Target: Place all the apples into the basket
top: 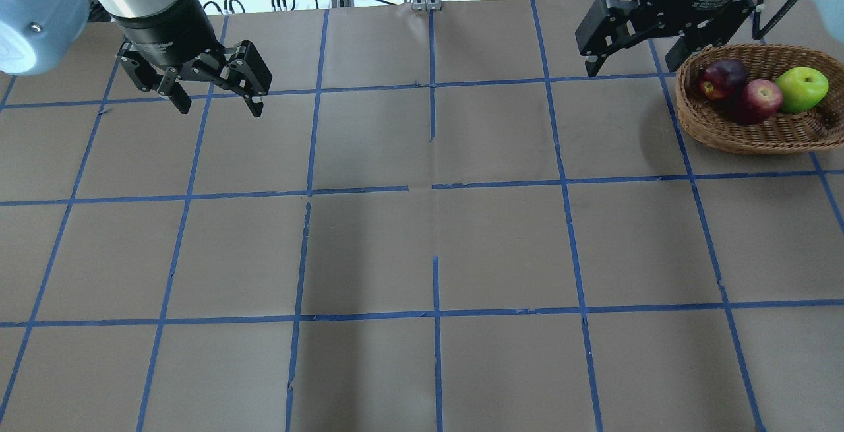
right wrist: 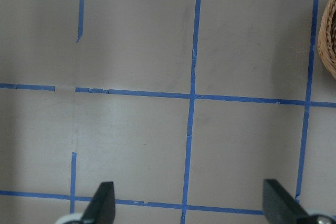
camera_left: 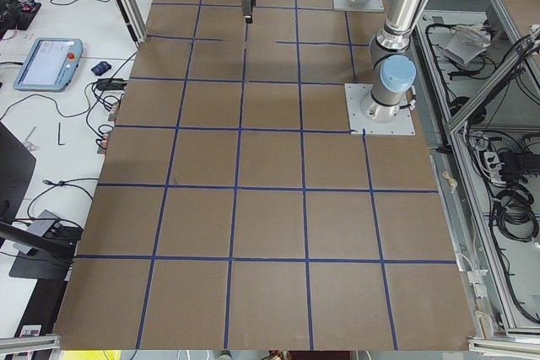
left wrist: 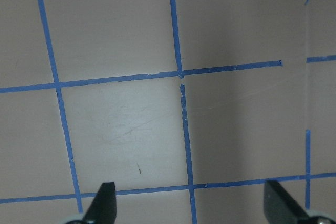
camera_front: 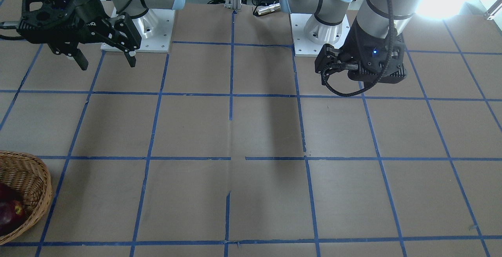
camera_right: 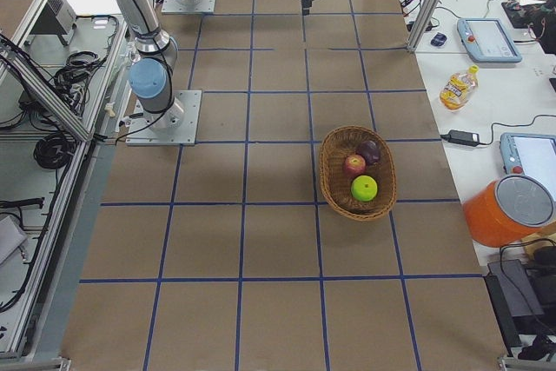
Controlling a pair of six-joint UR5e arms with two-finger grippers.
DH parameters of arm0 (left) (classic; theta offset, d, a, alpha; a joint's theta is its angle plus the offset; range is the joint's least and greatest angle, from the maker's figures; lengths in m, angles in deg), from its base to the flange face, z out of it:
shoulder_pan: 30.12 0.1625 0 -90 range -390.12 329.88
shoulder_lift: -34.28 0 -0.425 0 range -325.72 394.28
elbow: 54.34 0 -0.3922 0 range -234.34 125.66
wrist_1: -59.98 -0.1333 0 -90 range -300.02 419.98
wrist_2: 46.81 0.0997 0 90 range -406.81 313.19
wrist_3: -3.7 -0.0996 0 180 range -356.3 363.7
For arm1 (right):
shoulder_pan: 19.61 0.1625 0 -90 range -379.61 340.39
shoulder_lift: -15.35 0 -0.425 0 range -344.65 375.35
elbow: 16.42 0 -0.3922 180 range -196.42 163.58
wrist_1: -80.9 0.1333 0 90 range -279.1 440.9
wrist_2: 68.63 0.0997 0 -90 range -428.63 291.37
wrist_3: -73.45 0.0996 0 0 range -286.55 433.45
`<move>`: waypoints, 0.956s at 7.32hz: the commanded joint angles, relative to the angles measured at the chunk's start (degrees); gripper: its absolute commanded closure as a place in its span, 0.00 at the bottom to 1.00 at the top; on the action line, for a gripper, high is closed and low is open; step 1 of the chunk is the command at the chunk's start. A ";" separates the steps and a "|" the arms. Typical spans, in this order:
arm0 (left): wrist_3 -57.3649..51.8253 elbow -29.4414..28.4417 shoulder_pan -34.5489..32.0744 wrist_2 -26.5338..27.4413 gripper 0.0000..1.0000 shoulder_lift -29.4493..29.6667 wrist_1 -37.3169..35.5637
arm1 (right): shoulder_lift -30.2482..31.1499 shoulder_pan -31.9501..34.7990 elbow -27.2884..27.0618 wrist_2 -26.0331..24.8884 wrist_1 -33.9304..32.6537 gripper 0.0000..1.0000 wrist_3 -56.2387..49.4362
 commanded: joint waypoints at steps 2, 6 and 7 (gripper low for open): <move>0.30 -0.74 -0.18 0.47 0.00 0.50 0.17 | -3.13 4.06 0.29 -3.47 -6.94 0.00 0.41; 0.30 -0.74 -0.18 1.17 0.00 0.41 0.08 | -3.33 4.25 -0.05 -2.86 -7.05 0.00 0.49; 0.21 -0.82 -0.26 1.52 0.00 0.33 0.08 | -3.42 4.33 -0.31 -2.86 -8.88 0.00 0.67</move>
